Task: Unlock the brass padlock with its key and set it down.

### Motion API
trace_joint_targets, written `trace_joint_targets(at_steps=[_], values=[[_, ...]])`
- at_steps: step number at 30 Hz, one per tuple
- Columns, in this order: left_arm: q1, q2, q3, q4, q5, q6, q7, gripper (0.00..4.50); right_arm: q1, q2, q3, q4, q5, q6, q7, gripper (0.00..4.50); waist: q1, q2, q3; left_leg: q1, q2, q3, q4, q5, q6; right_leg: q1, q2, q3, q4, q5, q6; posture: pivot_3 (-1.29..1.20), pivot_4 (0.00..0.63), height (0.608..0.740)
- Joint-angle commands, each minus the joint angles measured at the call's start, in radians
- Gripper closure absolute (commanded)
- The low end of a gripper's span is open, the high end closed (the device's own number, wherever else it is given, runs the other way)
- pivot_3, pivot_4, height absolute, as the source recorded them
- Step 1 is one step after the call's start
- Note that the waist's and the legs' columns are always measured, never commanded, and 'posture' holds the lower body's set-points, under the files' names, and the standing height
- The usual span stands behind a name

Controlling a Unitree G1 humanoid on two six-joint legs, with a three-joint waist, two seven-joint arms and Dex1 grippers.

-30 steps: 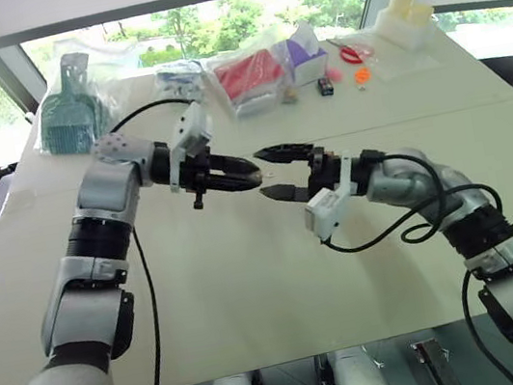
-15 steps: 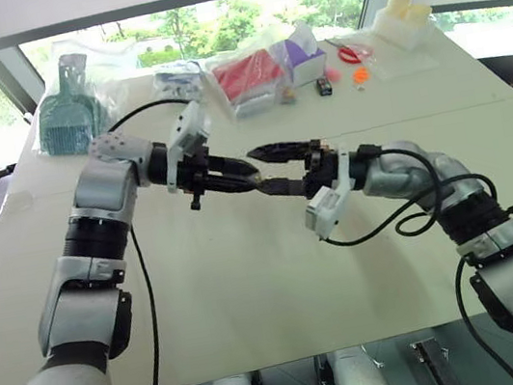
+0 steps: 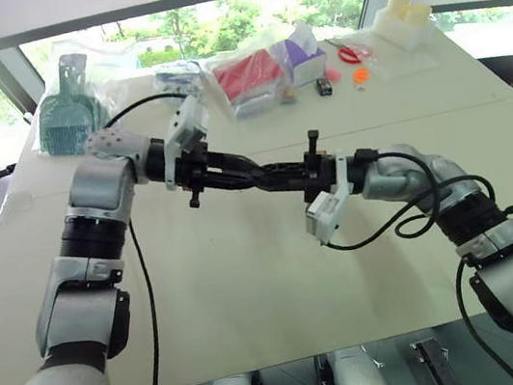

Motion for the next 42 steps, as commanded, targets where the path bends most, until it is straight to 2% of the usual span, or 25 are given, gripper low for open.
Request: trace_joint_targets(at_steps=[1, 2, 9, 10, 21, 24, 32, 33, 42], values=[[-0.011, 0.002, 0.012, -0.049, -0.037, 0.016, -0.007, 3.76, -0.034, 0.000, -0.010, -0.011, 0.031, 0.003, 0.007, 4.48, 0.000, 0.000, 0.000, 0.000, 0.000, 0.000, 0.000, 0.000, 0.000, 0.000, 0.000, 0.000, 0.000, 0.000, 0.000, 0.00, 0.150, 0.740], [-0.009, 0.004, 0.010, -0.052, -0.034, 0.016, -0.007, 3.76, -0.034, 0.000, -0.009, -0.011, 0.035, 0.006, 0.012, 4.48, 0.000, 0.000, 0.000, 0.000, 0.000, 0.000, 0.000, 0.000, 0.000, 0.000, 0.000, 0.000, 0.000, 0.000, 0.000, 0.00, 0.150, 0.740], [-0.001, 0.011, 0.011, -0.063, -0.030, 0.026, -0.001, 0.43, -0.033, 0.001, -0.010, -0.010, 0.035, 0.007, 0.022, 4.50, 0.000, 0.000, 0.000, 0.000, 0.000, 0.000, 0.000, 0.000, 0.000, 0.000, 0.000, 0.000, 0.000, 0.000, 0.000, 0.00, 0.150, 0.740], [-0.001, 0.011, 0.014, -0.064, -0.032, 0.029, 0.001, 0.13, -0.033, 0.001, -0.010, -0.009, 0.035, 0.007, 0.023, 4.50, 0.000, 0.000, 0.000, 0.000, 0.000, 0.000, 0.000, 0.000, 0.000, 0.000, 0.000, 0.000, 0.000, 0.000, 0.000, 0.00, 0.150, 0.740], [-0.006, 0.026, 0.063, -0.048, -0.026, -0.004, 0.095, 0.05, -0.030, 0.004, -0.009, -0.005, 0.036, 0.016, 0.033, 4.50, 0.000, 0.000, 0.000, 0.000, 0.000, 0.000, 0.000, 0.000, 0.000, 0.000, 0.000, 0.000, 0.000, 0.000, 0.000, 0.00, 0.150, 0.740], [0.004, 0.041, 0.077, -0.061, -0.043, 0.009, 0.103, 0.87, -0.026, 0.005, -0.009, -0.006, 0.037, 0.021, 0.035, 4.50, -0.001, 0.000, 0.000, 0.000, 0.000, 0.000, 0.000, 0.000, 0.000, 0.000, 0.000, 0.000, 0.000, 0.000, 0.000, 0.00, 0.150, 0.740], [0.045, 0.080, 0.094, -0.129, -0.076, 0.036, 0.129, 4.27, -0.020, 0.005, -0.010, -0.015, 0.046, 0.029, 0.041, 4.50, 0.000, 0.000, 0.000, 0.000, 0.001, 0.000, 0.000, 0.000, -0.001, 0.000, 0.000, 0.000, 0.000, 0.000, 0.000, 0.00, 0.150, 0.740], [0.053, 0.083, 0.095, -0.140, -0.080, 0.043, 0.131, 4.47, -0.020, 0.004, -0.010, -0.015, 0.046, 0.029, 0.041, 4.50, 0.001, 0.000, 0.000, 0.000, 0.001, 0.000, 0.000, 0.000, -0.001, 0.000, 0.000, 0.000, 0.000, 0.000, 0.000, 0.00, 0.150, 0.740], [0.127, 0.130, 0.034, -0.208, -0.060, 0.039, 0.108, 4.47, -0.023, 0.004, -0.009, -0.014, 0.048, 0.029, 0.046, 4.50, 0.000, 0.000, 0.000, 0.001, 0.001, 0.000, 0.000, 0.000, -0.001, 0.000, 0.000, 0.001, 0.001, 0.000, 0.000, 0.00, 0.150, 0.740]])
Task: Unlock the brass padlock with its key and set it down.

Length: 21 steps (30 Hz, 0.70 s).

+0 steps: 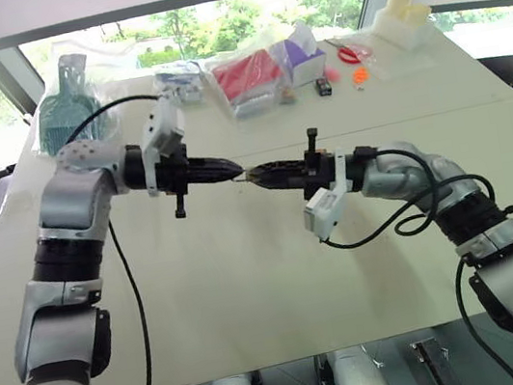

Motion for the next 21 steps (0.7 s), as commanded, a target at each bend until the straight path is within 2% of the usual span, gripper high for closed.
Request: trace_joint_targets(at_steps=[1, 13, 21], values=[[0.002, 0.025, -0.012, -0.033, 0.015, -0.020, -0.005, 4.47, -0.020, 0.003, -0.010, -0.016, 0.028, -0.001, -0.001, 4.50, 0.001, 0.000, 0.000, 0.000, 0.000, 0.000, 0.000, 0.000, 0.000, 0.000, 0.000, 0.000, 0.000, 0.000, 0.000, 0.00, 0.150, 0.740], [-0.021, -0.028, -0.013, 0.093, 0.072, -0.124, 0.088, 4.47, -0.018, 0.011, -0.008, -0.040, 0.037, 0.009, 0.009, 4.50, 0.000, 0.000, 0.000, 0.000, 0.000, 0.000, 0.000, 0.000, 0.000, 0.000, 0.000, 0.000, 0.000, 0.000, 0.000, 0.00, 0.150, 0.740], [-0.004, -0.006, 0.001, 0.076, 0.063, -0.122, 0.082, 4.47, -0.008, 0.012, -0.002, -0.045, 0.052, 0.024, 0.035, 4.50, 0.001, 0.000, 0.000, 0.000, 0.000, 0.001, 0.000, 0.000, 0.000, 0.000, 0.000, 0.000, 0.000, 0.000, 0.000, 0.00, 0.150, 0.740]])
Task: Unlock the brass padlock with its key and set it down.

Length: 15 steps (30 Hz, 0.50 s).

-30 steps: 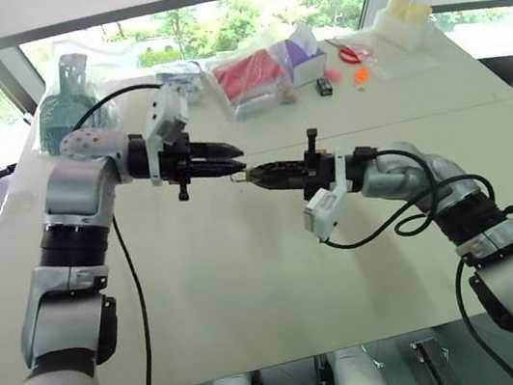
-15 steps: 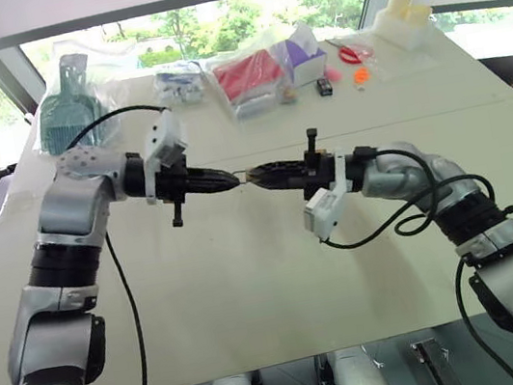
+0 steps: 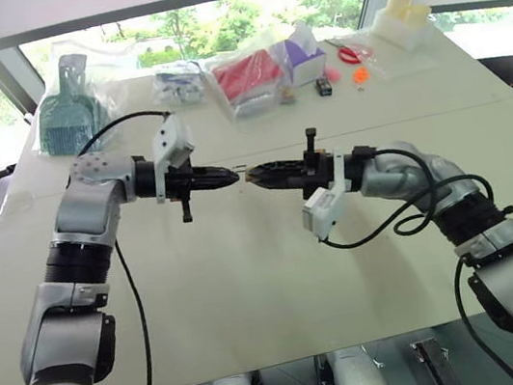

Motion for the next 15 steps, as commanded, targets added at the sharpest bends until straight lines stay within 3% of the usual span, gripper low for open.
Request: trace_joint_targets(at_steps=[1, 7, 15], values=[[0.004, 0.037, 0.038, -0.048, -0.016, 0.002, 0.000, 4.47, -0.001, 0.005, 0.001, -0.037, 0.037, 0.013, 0.017, 4.50, -0.001, 0.000, 0.000, 0.000, 0.000, 0.000, 0.000, 0.000, 0.000, 0.000, 0.000, 0.000, 0.000, 0.000, 0.000, 0.00, 0.150, 0.740], [0.084, 0.081, 0.118, -0.163, -0.064, 0.083, 0.085, 4.47, -0.001, 0.045, 0.028, 0.057, -0.047, 0.079, -0.013, 4.50, -0.004, 0.000, 0.000, 0.001, 0.001, 0.000, 0.000, 0.000, 0.000, 0.000, 0.000, 0.000, 0.001, 0.000, 0.000, 0.00, 0.150, 0.740], [0.179, 0.078, 0.184, -0.324, -0.117, 0.174, 0.227, 4.47, -0.108, 0.148, 0.120, 0.371, -0.168, 0.127, -0.125, 4.50, -0.002, 0.000, 0.000, 0.001, 0.001, 0.000, 0.000, 0.000, -0.001, 0.000, 0.000, 0.001, 0.001, 0.000, 0.000, 0.00, 0.150, 0.740]])
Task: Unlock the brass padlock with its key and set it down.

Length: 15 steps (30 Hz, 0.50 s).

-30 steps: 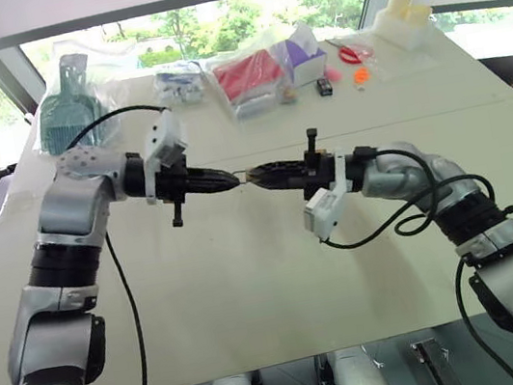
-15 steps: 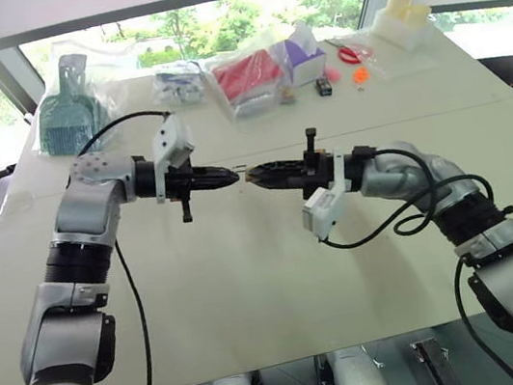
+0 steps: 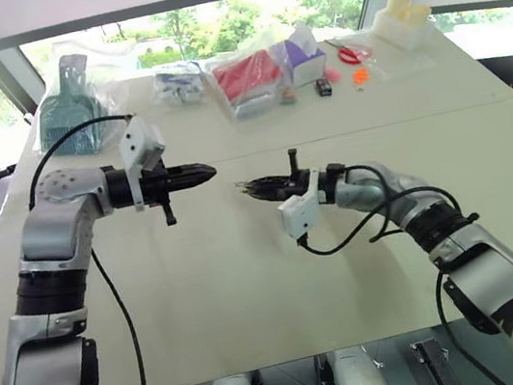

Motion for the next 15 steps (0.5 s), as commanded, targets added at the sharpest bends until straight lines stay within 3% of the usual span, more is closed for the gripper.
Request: trace_joint_targets(at_steps=[1, 8, 11, 15], values=[[0.027, 0.002, 0.045, -0.104, -0.041, 0.037, 0.058, 4.47, -0.062, 0.020, 0.021, 0.070, -0.037, -0.005, -0.065, 4.50, -0.004, 0.000, 0.000, 0.000, 0.000, 0.000, 0.000, 0.000, 0.000, 0.000, 0.000, 0.000, 0.000, 0.000, 0.000, 0.00, 0.150, 0.740], [0.117, -0.035, 0.081, -0.264, -0.086, 0.118, 0.221, 4.47, -0.075, 0.028, 0.072, 0.136, -0.060, -0.024, -0.074, 4.50, -0.005, 0.000, 0.000, 0.000, 0.000, 0.000, 0.000, 0.000, -0.001, 0.000, 0.000, 0.001, 0.000, 0.000, 0.000, 0.00, 0.150, 0.740], [0.135, -0.057, 0.098, -0.300, -0.101, 0.143, 0.285, 4.50, -0.052, 0.030, 0.073, 0.116, -0.001, -0.032, 0.003, 3.19, -0.006, 0.000, 0.000, 0.001, 0.000, 0.000, 0.000, 0.001, -0.001, 0.000, 0.000, 0.001, 0.000, 0.000, 0.000, 0.00, 0.150, 0.740], [0.129, -0.049, 0.080, -0.291, -0.081, 0.137, 0.317, 4.50, -0.018, 0.026, 0.066, 0.060, 0.087, -0.011, 0.121, 1.06, -0.005, 0.000, 0.000, 0.001, 0.000, 0.000, 0.000, 0.001, -0.001, 0.001, 0.000, 0.001, 0.000, 0.000, 0.000, 0.00, 0.150, 0.740]])
